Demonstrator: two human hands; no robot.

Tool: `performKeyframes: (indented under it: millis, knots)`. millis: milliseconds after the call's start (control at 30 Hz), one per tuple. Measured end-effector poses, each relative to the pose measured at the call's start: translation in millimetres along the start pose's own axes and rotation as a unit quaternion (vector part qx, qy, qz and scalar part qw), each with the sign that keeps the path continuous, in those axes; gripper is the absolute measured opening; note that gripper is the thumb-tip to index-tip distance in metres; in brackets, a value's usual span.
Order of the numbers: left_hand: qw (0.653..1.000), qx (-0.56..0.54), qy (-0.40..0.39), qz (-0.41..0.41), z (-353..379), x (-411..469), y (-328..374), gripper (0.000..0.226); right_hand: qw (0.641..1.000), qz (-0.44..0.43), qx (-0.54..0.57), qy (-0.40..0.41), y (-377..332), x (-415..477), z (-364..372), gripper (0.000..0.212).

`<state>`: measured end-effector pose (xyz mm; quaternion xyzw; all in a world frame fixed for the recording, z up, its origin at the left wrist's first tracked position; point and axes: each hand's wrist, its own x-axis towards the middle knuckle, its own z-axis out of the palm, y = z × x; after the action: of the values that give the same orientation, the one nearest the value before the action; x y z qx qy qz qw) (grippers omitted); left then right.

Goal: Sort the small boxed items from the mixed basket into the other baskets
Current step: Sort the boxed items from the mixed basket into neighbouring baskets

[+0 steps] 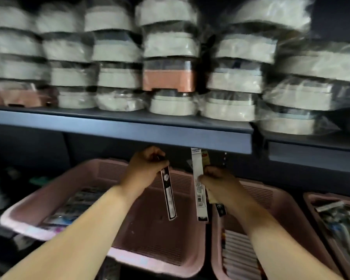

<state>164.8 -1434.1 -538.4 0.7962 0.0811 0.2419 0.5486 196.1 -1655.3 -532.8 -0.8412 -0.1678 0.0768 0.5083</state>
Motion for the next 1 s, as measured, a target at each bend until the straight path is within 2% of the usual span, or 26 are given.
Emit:
performKeyframes:
  millis: [167,233,333,467,567,633,667,733,767,833,1000]
  knots:
    - [0.998,0.027,0.060,0.004,-83.5,15.8,-24.6,0.032,0.997,-0.012,-0.023,-0.070,-28.0,17.4,53.9,0.012]
    - [0.994,0.085,0.063,0.011,-116.2,19.8,-32.5,0.029,0.995,-0.019,-0.053,-0.080,-31.9,23.7,72.4,0.012]
    - [0.979,0.175,0.102,0.009,-157.7,24.1,-42.4,0.015,0.995,-0.019,-0.033,-0.094,-33.9,26.5,93.3,0.015]
    - [0.954,0.268,0.132,0.012,-182.1,26.6,-54.2,0.010,0.994,-0.014,-0.026,-0.102,-30.2,30.5,109.5,0.018]
    - [0.928,0.346,0.119,0.072,-177.9,18.5,-61.4,0.014,0.994,-0.002,-0.026,-0.108,-31.2,33.3,114.0,0.018]
    - [0.912,0.400,0.038,0.087,-171.6,13.6,-70.6,0.015,0.993,0.000,-0.031,-0.112,-31.2,35.2,115.3,0.016]
    - [0.889,0.451,-0.054,0.054,-167.0,11.6,-77.7,0.013,0.993,0.001,-0.035,-0.114,-30.8,36.2,116.1,0.016]
    - [0.813,0.526,-0.248,-0.036,-157.2,5.4,-95.8,0.011,0.992,0.001,-0.048,-0.117,-29.9,38.3,117.9,0.016]
    - [0.788,0.535,-0.299,-0.064,-154.5,3.9,-108.0,0.012,0.992,-0.001,-0.052,-0.118,-29.9,38.6,118.5,0.016]
    - [0.782,0.541,-0.300,-0.079,-154.8,4.4,-126.6,0.011,0.992,-0.004,-0.053,-0.118,-30.8,38.5,119.3,0.015]
    - [0.811,0.532,-0.236,-0.065,-157.0,2.9,-144.8,0.008,0.992,0.000,-0.039,-0.122,-32.2,38.1,124.5,0.014]
